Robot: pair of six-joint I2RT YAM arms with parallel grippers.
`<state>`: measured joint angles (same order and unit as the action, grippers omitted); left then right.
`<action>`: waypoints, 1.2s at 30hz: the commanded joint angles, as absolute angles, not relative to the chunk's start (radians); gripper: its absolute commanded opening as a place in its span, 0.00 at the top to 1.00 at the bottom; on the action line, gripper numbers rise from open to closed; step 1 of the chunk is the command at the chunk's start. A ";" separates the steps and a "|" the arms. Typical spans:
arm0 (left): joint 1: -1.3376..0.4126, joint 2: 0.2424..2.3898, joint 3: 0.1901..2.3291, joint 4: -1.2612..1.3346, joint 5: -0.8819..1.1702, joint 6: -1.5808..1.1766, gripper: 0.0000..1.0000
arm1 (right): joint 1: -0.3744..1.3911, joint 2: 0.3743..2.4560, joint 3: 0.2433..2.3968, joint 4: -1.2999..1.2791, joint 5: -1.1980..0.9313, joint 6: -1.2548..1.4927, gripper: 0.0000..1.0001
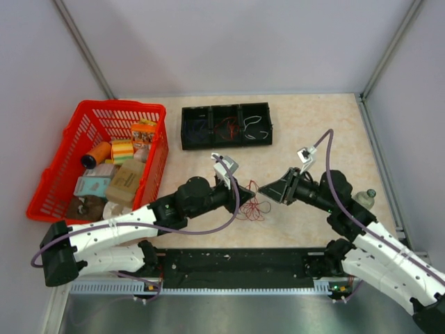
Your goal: Untangle the cables
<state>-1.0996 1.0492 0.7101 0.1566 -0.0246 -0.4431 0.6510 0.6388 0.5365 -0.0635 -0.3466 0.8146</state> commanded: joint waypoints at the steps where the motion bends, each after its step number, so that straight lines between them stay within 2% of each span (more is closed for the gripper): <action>1: -1.100 1.026 0.715 0.198 -0.017 -0.434 1.00 | 0.646 0.698 0.515 0.078 -0.413 0.887 0.71; 13: -1.100 1.040 0.716 0.210 -0.006 -0.436 1.00 | 0.647 0.778 0.497 0.188 -0.431 0.928 0.74; 15: -1.100 1.035 0.716 0.207 -0.005 -0.434 1.00 | 0.647 0.795 0.486 0.224 -0.446 0.946 0.80; 18: -1.101 1.023 0.724 0.184 -0.014 -0.431 1.00 | 0.647 0.790 0.483 0.207 -0.431 0.939 1.00; 20: -1.100 0.990 0.739 0.134 -0.053 -0.433 1.00 | 0.647 0.752 0.500 0.064 -0.318 0.892 1.00; 23: -1.100 0.887 0.768 0.010 -0.190 -0.427 1.00 | 0.647 0.686 0.515 -0.218 -0.004 0.789 1.00; 26: -1.100 0.757 0.799 -0.043 -0.235 -0.324 1.00 | 0.646 0.675 0.500 -0.359 0.257 0.714 1.00; 29: -1.100 0.695 0.917 -0.156 -0.247 -0.236 1.00 | 0.644 0.676 0.465 -0.377 0.339 0.677 1.00; 36: -1.100 0.729 1.251 -0.296 -0.238 -0.124 1.00 | 0.643 0.745 0.443 -0.345 0.406 0.657 1.00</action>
